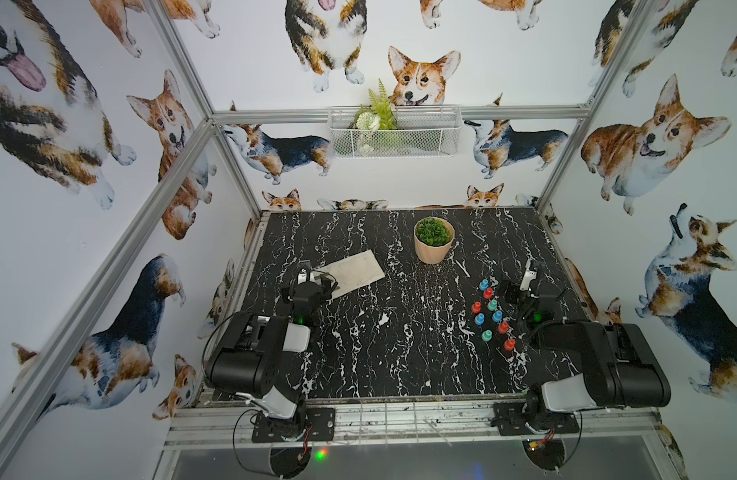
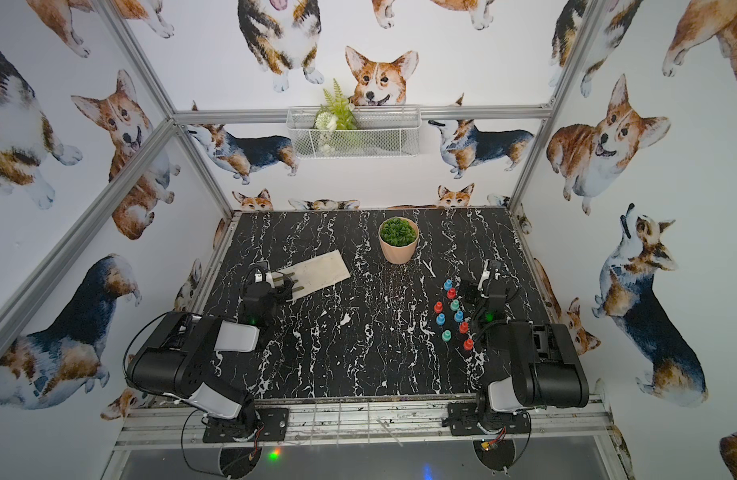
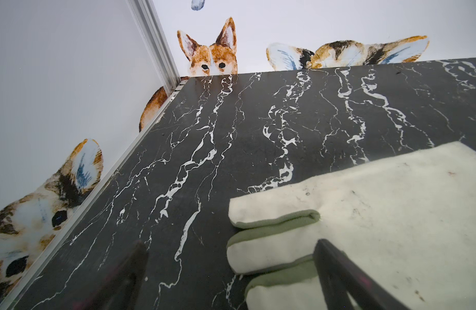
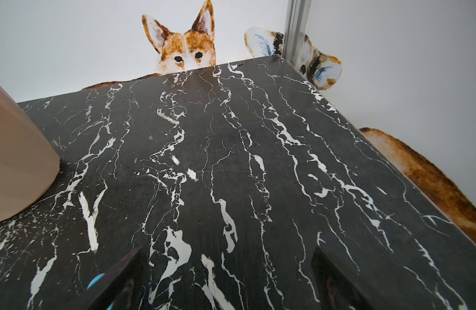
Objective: Close the stamp cap
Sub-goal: Reset both arms
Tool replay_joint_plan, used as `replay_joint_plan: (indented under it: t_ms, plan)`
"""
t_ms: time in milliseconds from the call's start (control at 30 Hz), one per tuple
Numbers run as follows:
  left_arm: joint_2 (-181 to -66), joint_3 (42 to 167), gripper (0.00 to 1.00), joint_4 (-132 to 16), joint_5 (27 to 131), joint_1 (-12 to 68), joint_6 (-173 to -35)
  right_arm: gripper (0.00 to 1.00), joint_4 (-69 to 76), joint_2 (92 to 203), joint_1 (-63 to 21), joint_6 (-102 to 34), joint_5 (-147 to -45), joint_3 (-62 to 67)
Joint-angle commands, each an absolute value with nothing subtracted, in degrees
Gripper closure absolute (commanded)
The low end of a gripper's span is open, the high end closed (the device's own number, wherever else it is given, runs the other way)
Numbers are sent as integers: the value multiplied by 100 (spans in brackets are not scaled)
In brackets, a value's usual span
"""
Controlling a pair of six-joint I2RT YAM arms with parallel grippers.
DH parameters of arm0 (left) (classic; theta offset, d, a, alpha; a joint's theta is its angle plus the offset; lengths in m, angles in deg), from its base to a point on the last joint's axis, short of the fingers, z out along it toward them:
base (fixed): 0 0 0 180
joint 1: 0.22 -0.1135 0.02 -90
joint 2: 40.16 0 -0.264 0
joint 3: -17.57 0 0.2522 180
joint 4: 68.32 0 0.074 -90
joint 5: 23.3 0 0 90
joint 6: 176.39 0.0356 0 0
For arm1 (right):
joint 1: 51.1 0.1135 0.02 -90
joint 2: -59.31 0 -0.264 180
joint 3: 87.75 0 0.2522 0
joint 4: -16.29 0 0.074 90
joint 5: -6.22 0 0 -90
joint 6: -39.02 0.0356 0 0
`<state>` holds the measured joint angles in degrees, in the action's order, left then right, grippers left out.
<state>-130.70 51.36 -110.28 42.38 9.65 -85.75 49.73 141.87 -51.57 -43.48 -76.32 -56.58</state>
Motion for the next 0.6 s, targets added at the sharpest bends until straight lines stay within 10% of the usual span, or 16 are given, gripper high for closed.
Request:
replay_joint_plan:
  t_ms: [0, 567]
  plan:
    - [-13052, 5144, 0, -11244, 4257, 966, -8503, 0, 5122, 14185, -5144, -4340, -7576, -5631]
    - [-13051, 5213, 0, -11088, 4473, 866, -8545, 0, 5105, 14184, -5136, -4354, -7578, -5617]
